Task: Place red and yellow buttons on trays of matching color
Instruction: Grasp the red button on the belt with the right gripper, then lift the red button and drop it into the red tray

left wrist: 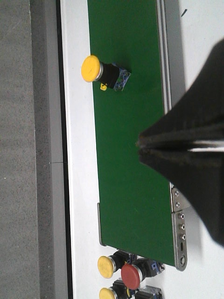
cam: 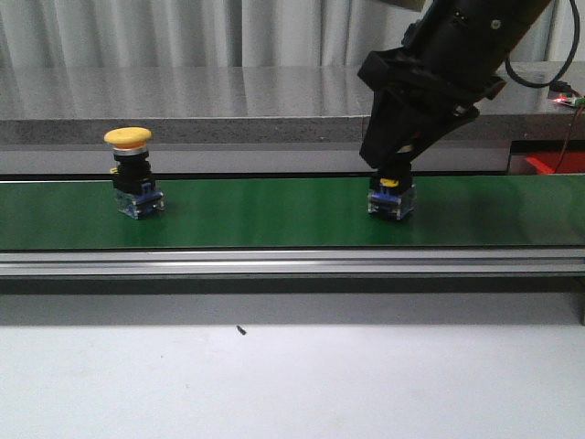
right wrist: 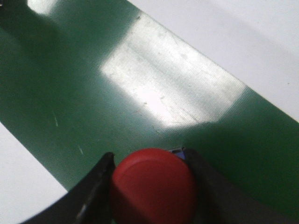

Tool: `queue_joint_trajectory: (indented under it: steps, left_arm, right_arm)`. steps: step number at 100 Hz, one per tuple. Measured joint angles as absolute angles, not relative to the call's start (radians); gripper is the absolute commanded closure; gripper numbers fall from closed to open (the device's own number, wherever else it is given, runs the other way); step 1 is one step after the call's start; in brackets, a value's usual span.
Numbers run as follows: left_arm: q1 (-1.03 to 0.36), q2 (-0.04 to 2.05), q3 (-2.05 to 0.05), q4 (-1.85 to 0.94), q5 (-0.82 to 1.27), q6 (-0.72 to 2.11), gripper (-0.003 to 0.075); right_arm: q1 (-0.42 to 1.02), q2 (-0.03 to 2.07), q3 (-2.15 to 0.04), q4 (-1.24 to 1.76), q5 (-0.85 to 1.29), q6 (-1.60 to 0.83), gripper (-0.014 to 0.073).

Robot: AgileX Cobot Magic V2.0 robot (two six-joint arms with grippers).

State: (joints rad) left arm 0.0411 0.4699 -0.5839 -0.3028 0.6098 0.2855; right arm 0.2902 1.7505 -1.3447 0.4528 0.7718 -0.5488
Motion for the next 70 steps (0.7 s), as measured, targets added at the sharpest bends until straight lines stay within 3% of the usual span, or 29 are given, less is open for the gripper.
queue_joint_trajectory:
  steps: [25, 70]
  left_arm:
    - [0.041, 0.470, -0.584, -0.303, 0.610, 0.285, 0.0740]
    - [0.041, 0.470, -0.584, -0.304, 0.610, 0.285, 0.0740]
  right_arm:
    - [0.181, 1.751, -1.540, 0.314, 0.932, -0.423, 0.0372]
    - [-0.350, 1.783, -1.706, 0.328, 0.991, -0.381, 0.0372]
